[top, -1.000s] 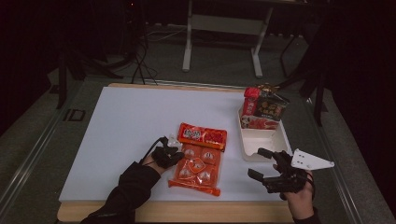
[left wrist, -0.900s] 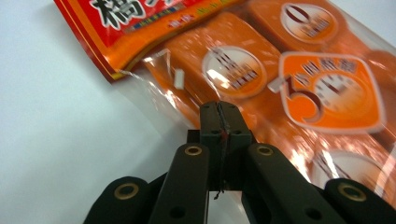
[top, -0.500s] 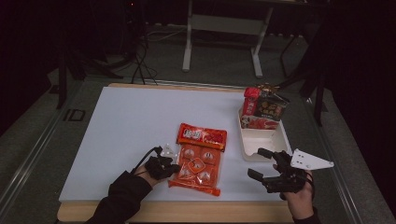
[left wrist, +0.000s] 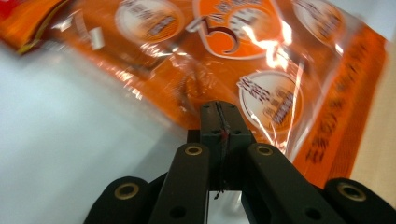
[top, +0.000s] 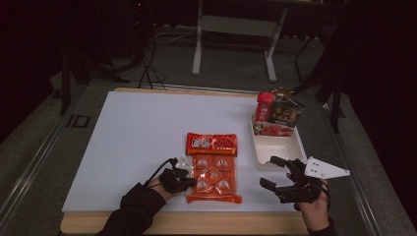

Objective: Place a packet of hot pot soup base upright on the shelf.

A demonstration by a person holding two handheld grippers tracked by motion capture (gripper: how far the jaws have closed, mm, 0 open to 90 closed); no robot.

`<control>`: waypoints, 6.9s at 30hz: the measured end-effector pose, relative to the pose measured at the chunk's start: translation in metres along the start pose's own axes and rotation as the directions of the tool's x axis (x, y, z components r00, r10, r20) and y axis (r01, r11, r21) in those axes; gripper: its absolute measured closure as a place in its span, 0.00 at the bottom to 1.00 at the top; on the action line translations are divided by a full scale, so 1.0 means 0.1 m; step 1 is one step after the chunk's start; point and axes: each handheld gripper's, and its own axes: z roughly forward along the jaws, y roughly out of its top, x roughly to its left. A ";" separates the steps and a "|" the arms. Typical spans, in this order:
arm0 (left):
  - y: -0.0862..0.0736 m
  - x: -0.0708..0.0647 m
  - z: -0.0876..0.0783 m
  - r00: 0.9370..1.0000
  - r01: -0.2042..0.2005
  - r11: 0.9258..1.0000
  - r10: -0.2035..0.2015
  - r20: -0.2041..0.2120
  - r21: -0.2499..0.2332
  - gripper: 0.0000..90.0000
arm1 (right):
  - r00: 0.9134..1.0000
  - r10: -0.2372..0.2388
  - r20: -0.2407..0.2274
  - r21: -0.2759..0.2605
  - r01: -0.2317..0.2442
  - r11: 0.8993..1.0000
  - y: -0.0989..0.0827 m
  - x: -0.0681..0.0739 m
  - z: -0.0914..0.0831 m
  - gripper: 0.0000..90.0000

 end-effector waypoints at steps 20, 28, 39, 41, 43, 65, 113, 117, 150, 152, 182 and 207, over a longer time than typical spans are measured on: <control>0.02 0.31 -0.28 0.990 0.104 0.976 -0.121 -0.075 -0.191 0.64 | 1.000 -0.001 0.007 -0.008 0.001 1.000 0.00 -0.01 -0.03 0.17; 0.11 0.40 -0.28 0.989 0.095 0.980 -0.113 -0.098 -0.173 0.35 | 1.000 -0.002 0.007 -0.008 0.002 1.000 -0.01 -0.01 -0.03 0.17; 0.17 0.60 -0.25 0.971 0.092 0.948 -0.153 -0.183 -0.305 0.28 | 1.000 -0.001 0.005 -0.010 0.001 1.000 -0.01 -0.01 -0.04 0.17; 0.18 0.64 -0.26 0.969 0.112 0.940 -0.175 -0.174 -0.322 0.28 | 1.000 -0.001 0.005 -0.011 0.001 1.000 -0.01 -0.01 -0.04 0.17; 0.19 0.69 -0.25 0.961 0.129 0.943 -0.195 -0.196 -0.308 0.28 | 1.000 0.000 0.005 -0.012 0.001 1.000 0.00 -0.01 -0.04 0.17; 0.26 0.98 -0.01 0.946 0.247 0.952 -0.278 -0.168 -0.183 0.23 | 1.000 -0.005 0.010 -0.009 0.005 1.000 -0.01 0.00 -0.05 0.17; 0.76 0.45 -0.51 0.994 0.046 0.922 -0.080 -0.073 -0.384 0.99 | 0.997 0.018 0.080 0.016 -0.020 1.000 0.02 -0.08 -0.04 0.12; 0.76 0.39 -0.57 0.997 0.027 0.915 -0.056 -0.060 -0.404 0.99 | 0.996 0.014 0.093 0.042 -0.018 0.999 0.02 -0.09 -0.02 0.12; 0.75 -0.15 -0.92 0.988 -0.100 0.851 0.145 0.048 -0.515 0.99 | 1.000 0.000 0.022 0.102 -0.002 0.995 0.11 -0.30 0.56 0.53; 0.73 -0.15 -0.92 0.988 -0.099 0.850 0.144 0.047 -0.517 0.99 | 1.000 -0.014 0.007 0.115 0.013 0.993 0.11 -0.27 0.58 0.61; 0.64 -0.16 -1.32 0.988 -0.065 0.801 0.137 0.077 -0.595 0.49 | 0.989 -0.035 -0.144 0.089 0.048 0.995 0.90 0.09 0.40 1.00; 0.02 -0.09 -0.85 0.999 0.011 0.878 0.010 0.042 -0.479 0.02 | 0.991 -0.020 0.131 -0.094 0.033 0.995 1.65 -0.43 -0.17 1.00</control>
